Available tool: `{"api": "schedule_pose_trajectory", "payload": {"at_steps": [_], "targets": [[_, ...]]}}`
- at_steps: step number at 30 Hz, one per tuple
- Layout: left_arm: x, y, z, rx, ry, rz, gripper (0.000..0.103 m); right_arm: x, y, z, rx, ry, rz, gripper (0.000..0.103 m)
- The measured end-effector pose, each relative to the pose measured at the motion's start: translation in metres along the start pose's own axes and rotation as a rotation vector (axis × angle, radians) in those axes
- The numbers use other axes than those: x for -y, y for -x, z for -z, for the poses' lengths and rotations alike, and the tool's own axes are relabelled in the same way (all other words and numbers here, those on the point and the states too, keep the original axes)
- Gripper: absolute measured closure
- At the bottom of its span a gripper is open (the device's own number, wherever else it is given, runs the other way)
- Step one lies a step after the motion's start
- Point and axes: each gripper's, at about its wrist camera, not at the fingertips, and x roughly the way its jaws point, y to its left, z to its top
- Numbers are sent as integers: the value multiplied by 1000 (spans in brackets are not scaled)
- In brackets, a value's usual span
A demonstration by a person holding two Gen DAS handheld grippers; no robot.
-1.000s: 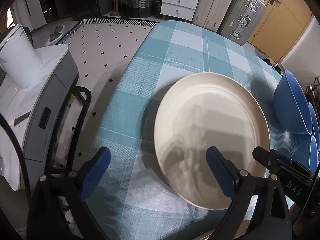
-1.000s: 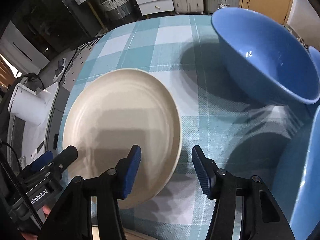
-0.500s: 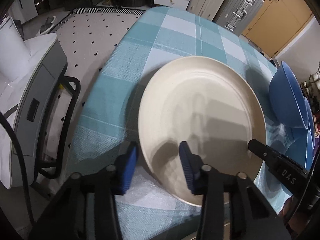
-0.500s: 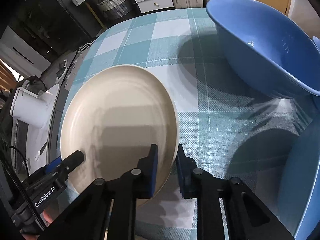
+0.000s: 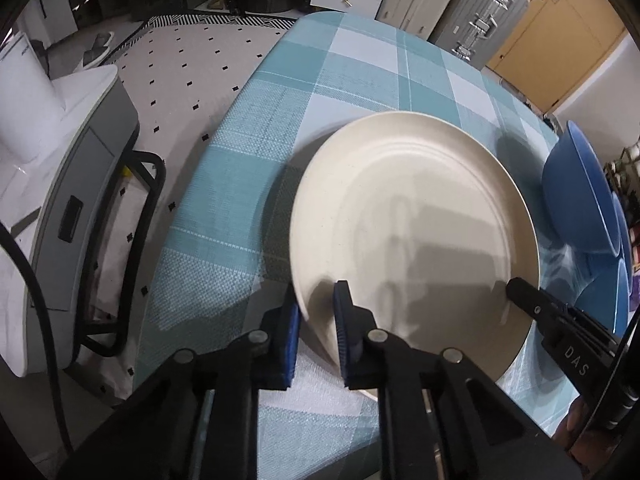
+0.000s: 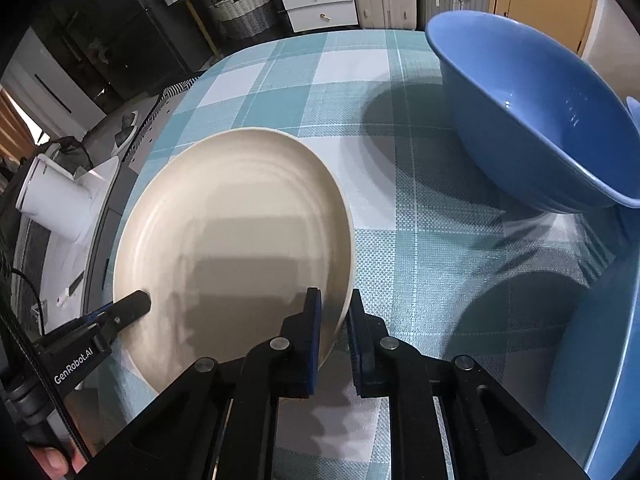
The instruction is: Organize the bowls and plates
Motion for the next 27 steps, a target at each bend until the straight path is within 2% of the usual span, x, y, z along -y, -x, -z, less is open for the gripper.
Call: {"api": "schedule_pose_trajectory", "payload": {"at_steps": [13, 16, 18, 22, 27], "targets": [[-8, -5, -16, -15, 40, 15, 87, 9, 0, -4, 9, -49, 4, 91], [-4, -6, -18, -6, 11, -4, 86, 10, -1, -6, 19, -57, 1, 89], [0, -8, -21, -8, -17, -19, 84, 11, -3, -6, 12, -66, 1, 80], [3, -9, -28, -7, -33, -34, 84, 4, -7, -11, 14, -26, 15, 79], [6, -10, -27, 44, -70, -56, 83, 0, -8, -12, 32, -9, 29, 79]]}}
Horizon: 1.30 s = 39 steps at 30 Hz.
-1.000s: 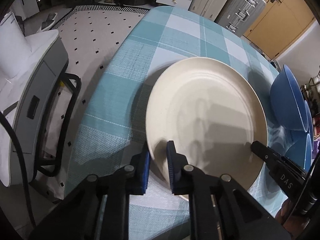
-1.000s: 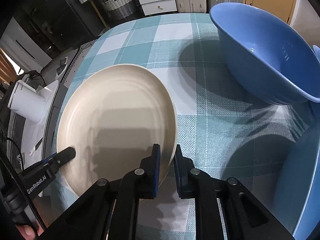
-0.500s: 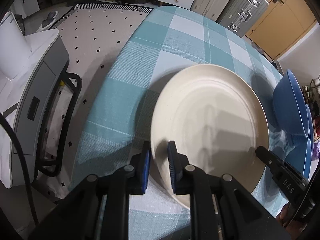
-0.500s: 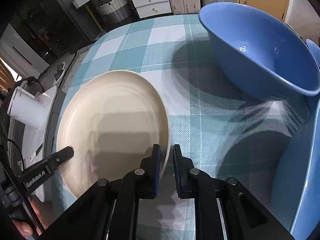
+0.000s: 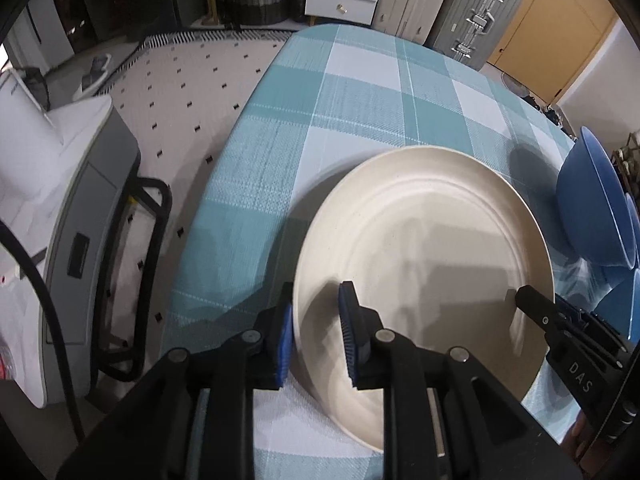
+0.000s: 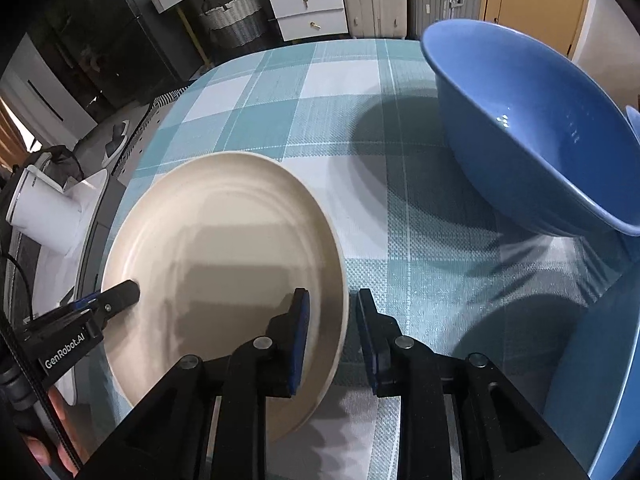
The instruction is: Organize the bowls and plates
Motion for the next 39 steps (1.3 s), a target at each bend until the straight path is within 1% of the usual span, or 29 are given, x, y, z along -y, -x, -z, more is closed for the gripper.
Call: {"api": "schedule_pose_trajectory", "payload": {"at_steps": [2, 4, 6, 9, 14, 24, 28, 30, 33, 39], "targets": [[1, 0, 0, 11, -13, -13, 83, -6, -1, -1, -16, 40, -2, 79], [2, 1, 1, 17, -18, -21, 84, -6, -1, -2, -16, 36, 0, 80], [1, 1, 1, 21, -8, -20, 86, -3, -1, -3, -16, 21, -6, 85], [1, 4, 4, 35, 0, -11, 88, 1, 1, -2, 1, 12, -4, 89], [5, 17, 10, 74, -15, -39, 89, -2, 13, 1, 36, 37, -3, 90], [2, 30, 24, 86, -5, -34, 89, -3, 25, 13, 57, 57, -12, 90], [-1, 38, 29, 97, 11, -20, 89, -5, 32, 16, 67, 68, -17, 90], [-5, 44, 33, 111, 34, 1, 89, -8, 38, 15, 70, 74, -19, 90], [-12, 51, 41, 110, 65, 27, 89, -13, 49, 16, 89, 93, -13, 92], [-13, 72, 56, 136, 64, 22, 89, -19, 74, 27, 111, 115, -18, 93]]}}
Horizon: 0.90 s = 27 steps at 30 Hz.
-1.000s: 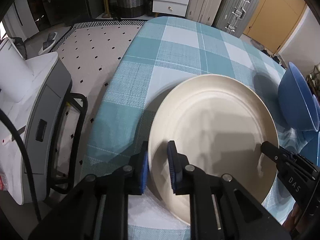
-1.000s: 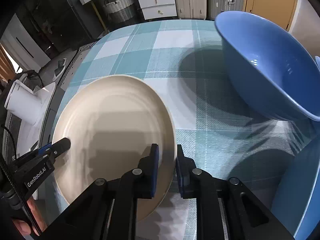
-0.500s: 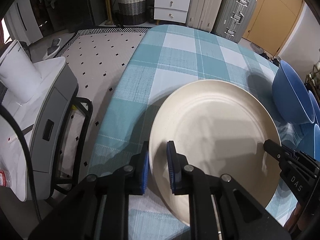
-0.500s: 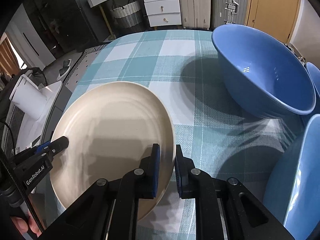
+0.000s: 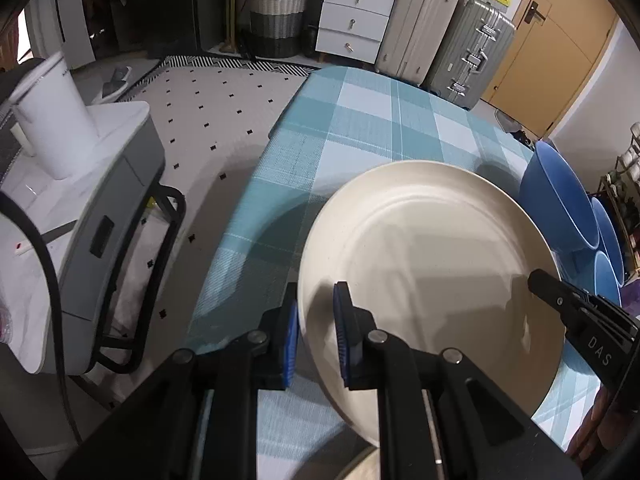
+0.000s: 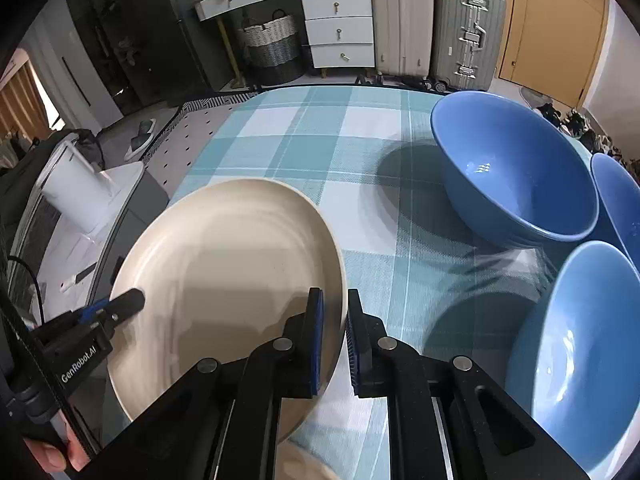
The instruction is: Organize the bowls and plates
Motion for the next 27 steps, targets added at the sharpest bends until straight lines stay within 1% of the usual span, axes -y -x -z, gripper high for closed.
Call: {"api": "schedule_pose_trajectory", "payload": {"at_steps": [5, 10, 14, 17, 20, 22, 27], "targets": [[2, 16, 12, 15, -6, 2, 89, 2, 20, 14, 13, -8, -7, 93], [2, 28, 24, 9, 16, 45, 89, 4, 40, 32, 27, 9, -4, 93], [7, 42, 34, 35, 6, 39, 89, 5, 56, 46, 46, 27, -1, 93], [8, 51, 43, 45, 10, 49, 89, 10, 65, 58, 53, 14, -15, 93], [11, 60, 56, 53, 0, 55, 89, 14, 71, 70, 51, 8, -27, 93], [8, 63, 66, 59, 22, 78, 89, 16, 76, 78, 59, 12, -27, 93], [8, 67, 89, 68, 28, 64, 89, 14, 85, 98, 68, 48, -21, 93]]}}
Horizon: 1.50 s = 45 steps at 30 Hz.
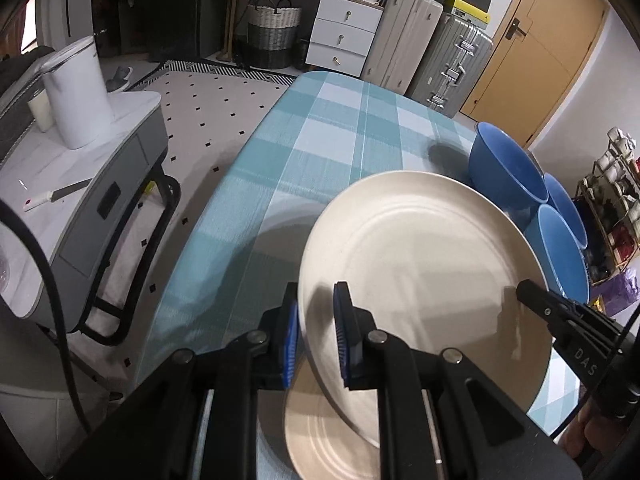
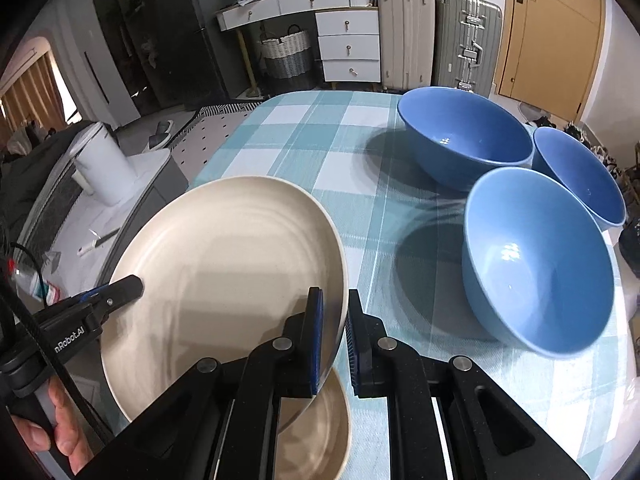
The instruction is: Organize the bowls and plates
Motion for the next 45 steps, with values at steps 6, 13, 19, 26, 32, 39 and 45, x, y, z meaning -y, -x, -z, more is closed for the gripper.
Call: {"api": "schedule_pose_trajectory", "payload": {"at_steps": [6, 13, 19, 26, 32, 39, 45], "targets": [[0, 15, 18, 31, 1, 5, 89, 1, 9, 22, 13, -5, -28, 93], [4, 24, 40, 49, -14, -12, 89, 8, 15, 48, 45, -25, -65, 93], [11, 28, 51, 57, -28, -27, 89, 11, 17, 61, 68, -14, -68, 93], [13, 30, 63, 72, -44, -67, 89, 10, 16, 77, 88, 17, -73, 93], [14, 30, 70, 87, -56, -88, 89, 10, 11, 85, 90, 20, -83, 93], [7, 24, 73, 62, -28, -100, 89, 4, 6, 93, 84, 53, -79, 92], [10, 16, 77, 39, -64, -145, 89, -9, 4, 101, 102, 110, -22, 91]]}}
